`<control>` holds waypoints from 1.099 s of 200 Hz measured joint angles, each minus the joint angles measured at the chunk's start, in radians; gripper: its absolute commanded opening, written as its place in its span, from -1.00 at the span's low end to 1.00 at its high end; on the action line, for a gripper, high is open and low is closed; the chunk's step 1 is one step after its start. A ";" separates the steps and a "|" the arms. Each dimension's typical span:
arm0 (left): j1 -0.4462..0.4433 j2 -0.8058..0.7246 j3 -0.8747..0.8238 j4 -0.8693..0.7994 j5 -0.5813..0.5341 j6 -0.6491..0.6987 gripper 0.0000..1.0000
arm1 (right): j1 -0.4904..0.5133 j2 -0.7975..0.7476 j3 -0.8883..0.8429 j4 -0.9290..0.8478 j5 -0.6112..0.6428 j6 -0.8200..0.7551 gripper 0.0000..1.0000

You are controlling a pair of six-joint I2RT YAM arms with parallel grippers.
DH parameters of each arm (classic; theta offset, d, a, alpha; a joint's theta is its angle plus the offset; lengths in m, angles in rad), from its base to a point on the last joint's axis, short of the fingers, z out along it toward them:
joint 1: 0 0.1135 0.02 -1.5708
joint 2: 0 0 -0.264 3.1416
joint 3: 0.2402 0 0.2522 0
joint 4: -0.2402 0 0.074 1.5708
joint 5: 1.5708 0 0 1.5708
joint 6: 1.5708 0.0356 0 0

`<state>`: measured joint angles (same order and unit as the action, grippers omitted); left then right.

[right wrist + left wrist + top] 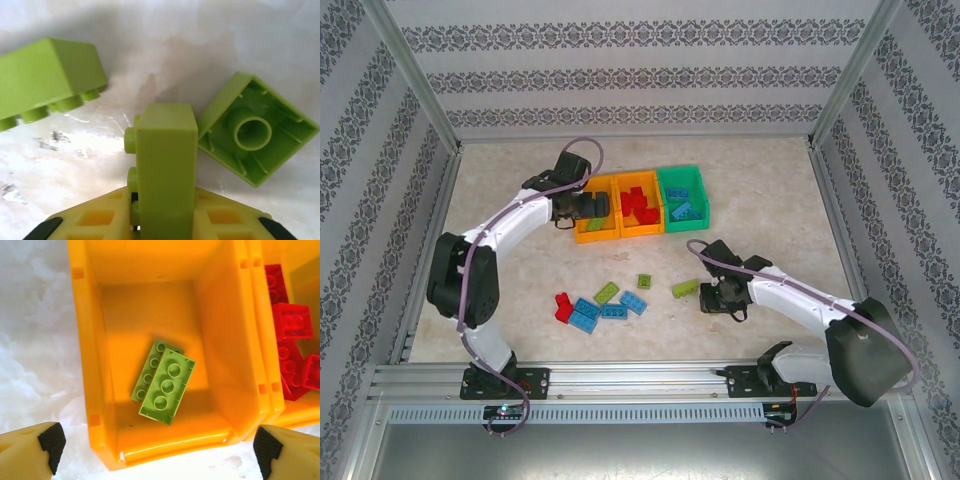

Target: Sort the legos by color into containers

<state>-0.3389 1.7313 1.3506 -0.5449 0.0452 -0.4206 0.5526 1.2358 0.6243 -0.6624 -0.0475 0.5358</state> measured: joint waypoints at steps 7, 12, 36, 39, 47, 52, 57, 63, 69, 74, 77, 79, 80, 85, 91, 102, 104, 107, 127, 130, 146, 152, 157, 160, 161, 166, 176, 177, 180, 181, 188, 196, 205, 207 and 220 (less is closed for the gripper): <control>0.000 -0.027 -0.024 0.013 -0.002 0.000 0.99 | 0.000 -0.024 0.003 0.002 -0.003 -0.002 -0.49; 0.000 -0.045 -0.040 0.020 -0.004 0.000 0.99 | 0.000 -0.041 0.006 0.005 -0.006 -0.004 -0.49; 0.000 -0.136 -0.126 0.064 -0.014 0.002 0.99 | -0.001 -0.107 0.040 0.062 -0.048 -0.014 -0.52; 0.000 -0.145 -0.136 0.068 -0.016 0.003 0.99 | -0.001 -0.110 0.047 0.078 -0.056 -0.014 -0.52; 0.000 -0.172 -0.166 0.079 -0.016 0.009 0.99 | -0.001 -0.108 0.064 0.114 -0.078 -0.015 -0.52; 0.000 -0.188 -0.185 0.083 -0.016 0.013 0.99 | -0.001 -0.101 0.077 0.139 -0.093 -0.014 -0.53; 0.000 -0.200 -0.201 0.084 -0.016 0.017 0.99 | -0.001 -0.089 0.092 0.166 -0.112 -0.013 -0.53; 0.000 -0.212 -0.218 0.084 -0.019 0.022 0.99 | -0.001 -0.068 0.113 0.205 -0.137 -0.010 -0.53; 0.000 -0.224 -0.236 0.083 -0.022 0.025 0.99 | -0.001 -0.041 0.134 0.241 -0.160 -0.007 -0.54; 0.000 -0.233 -0.250 0.082 -0.026 0.027 0.99 | -0.001 -0.014 0.154 0.275 -0.182 -0.002 -0.55; 0.000 -0.237 -0.257 0.082 -0.027 0.027 0.99 | -0.001 0.003 0.168 0.294 -0.195 0.001 -0.55; 0.000 -0.240 -0.263 0.082 -0.030 0.027 0.99 | -0.001 0.017 0.178 0.309 -0.204 0.002 -0.55; 0.000 -0.241 -0.265 0.082 -0.031 0.027 0.99 | -0.001 0.023 0.182 0.314 -0.208 0.004 -0.55; 0.000 -0.249 -0.278 0.082 -0.037 0.027 0.99 | -0.001 0.056 0.207 0.348 -0.230 0.012 -0.56; 0.000 -0.261 -0.296 0.082 -0.048 0.026 0.99 | -0.001 0.104 0.243 0.393 -0.259 0.021 -0.56; 0.000 -0.288 -0.332 0.080 -0.068 0.015 0.99 | -0.001 0.187 0.306 0.465 -0.305 0.042 -0.56; 0.000 -0.294 -0.339 0.079 -0.072 0.014 0.99 | -0.001 0.202 0.320 0.478 -0.314 0.047 -0.56; 0.000 -0.302 -0.348 0.076 -0.078 0.008 0.99 | 0.000 0.224 0.338 0.497 -0.323 0.050 -0.56; 0.001 -0.352 -0.405 0.055 -0.106 -0.037 0.99 | 0.000 0.372 0.478 0.585 -0.391 0.083 -0.56; 0.001 -0.357 -0.410 0.050 -0.107 -0.044 0.99 | 0.000 0.393 0.500 0.594 -0.401 0.087 -0.56; 0.002 -0.367 -0.428 0.013 -0.109 -0.089 0.99 | 0.002 0.504 0.621 0.631 -0.438 0.106 -0.54; 0.002 -0.367 -0.433 0.004 -0.108 -0.106 0.99 | 0.002 0.539 0.659 0.638 -0.449 0.114 -0.54; 0.002 -0.367 -0.439 -0.004 -0.104 -0.123 0.99 | 0.002 0.568 0.692 0.642 -0.458 0.118 -0.54; 0.003 -0.367 -0.443 -0.011 -0.101 -0.134 0.99 | 0.002 0.584 0.709 0.645 -0.460 0.121 -0.54; 0.003 -0.367 -0.444 -0.013 -0.100 -0.136 0.99 | 0.003 0.594 0.718 0.645 -0.463 0.122 -0.54; 0.004 -0.367 -0.452 -0.021 -0.096 -0.152 0.99 | 0.005 0.621 0.749 0.645 -0.467 0.126 -0.53; 0.006 -0.368 -0.473 -0.034 -0.077 -0.189 0.99 | 0.007 0.676 0.808 0.643 -0.476 0.132 -0.51; 0.007 -0.368 -0.474 -0.035 -0.076 -0.191 0.99 | 0.007 0.679 0.812 0.642 -0.477 0.132 -0.51; 0.007 -0.368 -0.480 -0.040 -0.071 -0.201 0.99 | 0.008 0.693 0.827 0.640 -0.478 0.135 -0.51; 0.007 -0.368 -0.484 -0.042 -0.067 -0.206 0.99 | 0.009 0.700 0.835 0.638 -0.479 0.136 -0.51; 0.007 -0.369 -0.498 -0.053 -0.052 -0.229 0.99 | 0.009 0.734 0.871 0.629 -0.484 0.141 -0.50; 0.007 -0.373 -0.518 -0.062 -0.034 -0.258 0.99 | 0.013 0.769 0.905 0.618 -0.487 0.143 -0.48; 0.007 -0.381 -0.539 -0.074 -0.014 -0.288 0.99 | 0.013 0.805 0.942 0.601 -0.491 0.144 -0.46; 0.007 -0.383 -0.544 -0.077 -0.010 -0.294 0.99 | 0.014 0.809 0.948 0.599 -0.491 0.144 -0.46; 0.007 -0.396 -0.567 -0.097 0.017 -0.332 0.99 | 0.015 0.852 0.991 0.570 -0.493 0.144 -0.40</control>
<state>-0.3317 1.3357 0.7834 -0.6418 0.0620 -0.7525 0.5678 2.0876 1.6150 -0.0929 -0.5404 0.6800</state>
